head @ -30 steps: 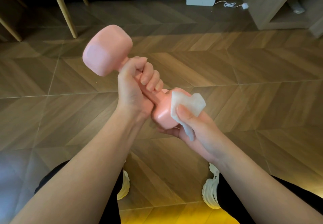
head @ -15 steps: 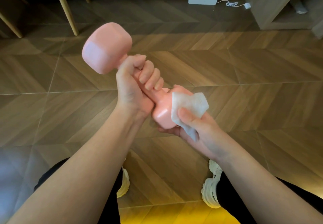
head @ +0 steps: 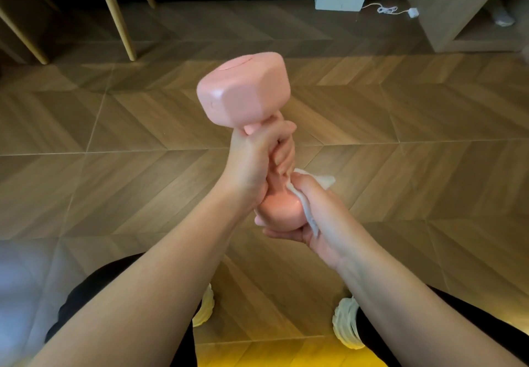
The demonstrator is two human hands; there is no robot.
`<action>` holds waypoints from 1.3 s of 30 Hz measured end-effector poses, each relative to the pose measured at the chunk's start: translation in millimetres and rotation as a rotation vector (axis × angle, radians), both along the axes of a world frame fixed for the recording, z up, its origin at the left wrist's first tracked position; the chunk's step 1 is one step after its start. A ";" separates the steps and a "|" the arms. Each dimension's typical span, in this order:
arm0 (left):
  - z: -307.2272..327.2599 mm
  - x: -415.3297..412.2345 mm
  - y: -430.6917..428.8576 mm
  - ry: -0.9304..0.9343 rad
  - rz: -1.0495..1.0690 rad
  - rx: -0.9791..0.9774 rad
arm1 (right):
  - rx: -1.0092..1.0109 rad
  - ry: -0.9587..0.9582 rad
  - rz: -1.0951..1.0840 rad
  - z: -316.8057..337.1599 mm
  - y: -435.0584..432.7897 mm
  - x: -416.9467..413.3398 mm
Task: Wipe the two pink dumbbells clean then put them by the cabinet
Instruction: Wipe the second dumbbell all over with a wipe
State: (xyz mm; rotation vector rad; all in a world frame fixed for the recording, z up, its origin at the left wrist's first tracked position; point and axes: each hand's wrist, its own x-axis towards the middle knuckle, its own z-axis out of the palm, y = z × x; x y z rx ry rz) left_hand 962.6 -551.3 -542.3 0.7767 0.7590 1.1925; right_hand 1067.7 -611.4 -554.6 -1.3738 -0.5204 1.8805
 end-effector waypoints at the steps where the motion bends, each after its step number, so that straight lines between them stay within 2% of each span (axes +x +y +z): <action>1: 0.1 1.1 -0.1 0.012 -0.018 0.016 | -0.009 0.034 0.011 -0.5 -0.4 2.8; 5: 0.6 -3.4 2.7 -0.015 -0.090 0.057 | -0.003 0.155 0.044 -0.1 -6.5 9.3; 10: -5.1 0.6 -3.0 0.020 -0.174 0.127 | -0.071 0.058 -0.042 -8.9 -4.3 4.2; 13: -4.7 6.5 -2.1 0.091 -0.021 0.081 | -0.081 -0.007 -0.137 -12.5 -4.6 1.3; 16: -3.7 8.9 1.8 0.176 0.170 -0.026 | 0.000 -0.075 -0.190 -18.2 -6.1 -0.5; 18: -4.1 8.7 2.5 0.122 0.232 -0.079 | 0.050 -0.134 -0.184 -19.9 -5.5 -3.6; 20: -5.0 9.1 1.6 0.106 0.213 -0.070 | 0.059 -0.172 -0.197 -22.0 -1.9 -7.1; 24: -4.5 8.8 -2.2 0.206 0.129 -0.003 | -0.061 -0.200 -0.179 -24.5 3.0 -7.7; 28: -2.8 0.6 0.8 0.095 0.124 -0.083 | -0.019 -0.092 -0.091 -22.5 -8.5 0.9; 30: -3.1 1.9 -1.3 0.088 0.081 -0.070 | -0.020 -0.188 -0.109 -23.2 -6.0 -2.1; 33: -5.9 12.3 -8.6 0.218 0.013 -0.033 | -0.127 -0.337 -0.156 -23.0 1.9 -8.4; 35: -4.7 15.4 -9.0 0.267 -0.015 -0.034 | -0.151 -0.306 -0.142 -24.3 2.2 -7.4; 39: -2.7 6.9 -0.3 0.088 0.015 -0.111 | -0.087 -0.163 -0.082 -21.1 -4.6 3.8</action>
